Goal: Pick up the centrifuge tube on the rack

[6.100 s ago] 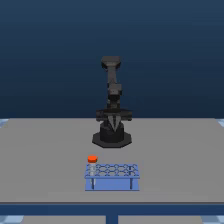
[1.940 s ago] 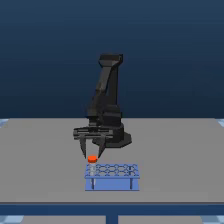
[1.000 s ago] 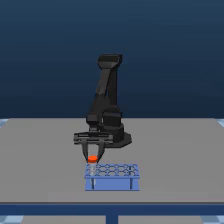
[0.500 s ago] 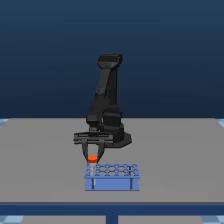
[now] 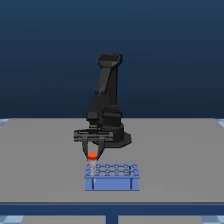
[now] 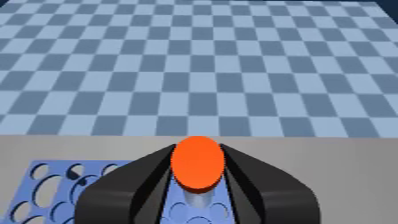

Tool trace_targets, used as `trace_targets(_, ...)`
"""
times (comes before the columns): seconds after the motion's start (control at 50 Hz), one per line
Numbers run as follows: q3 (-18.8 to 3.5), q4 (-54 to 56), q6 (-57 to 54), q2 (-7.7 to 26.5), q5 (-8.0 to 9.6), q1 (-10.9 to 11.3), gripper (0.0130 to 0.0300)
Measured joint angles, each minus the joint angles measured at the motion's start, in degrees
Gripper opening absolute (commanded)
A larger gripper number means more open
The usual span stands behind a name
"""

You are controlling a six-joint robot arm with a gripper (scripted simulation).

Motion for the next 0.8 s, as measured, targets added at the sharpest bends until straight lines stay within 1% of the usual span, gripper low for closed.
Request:
trace_targets(0.34,-1.3,-10.6,10.5,-2.2,1.64,0.0,0.0130)
trace_targets(0.56,-2.5,-19.9,20.0,-3.8,2.58,0.0,0.0130)
trace_targets(0.8,-3.7,-30.6,30.9,-5.2,3.18,0.0,0.0130)
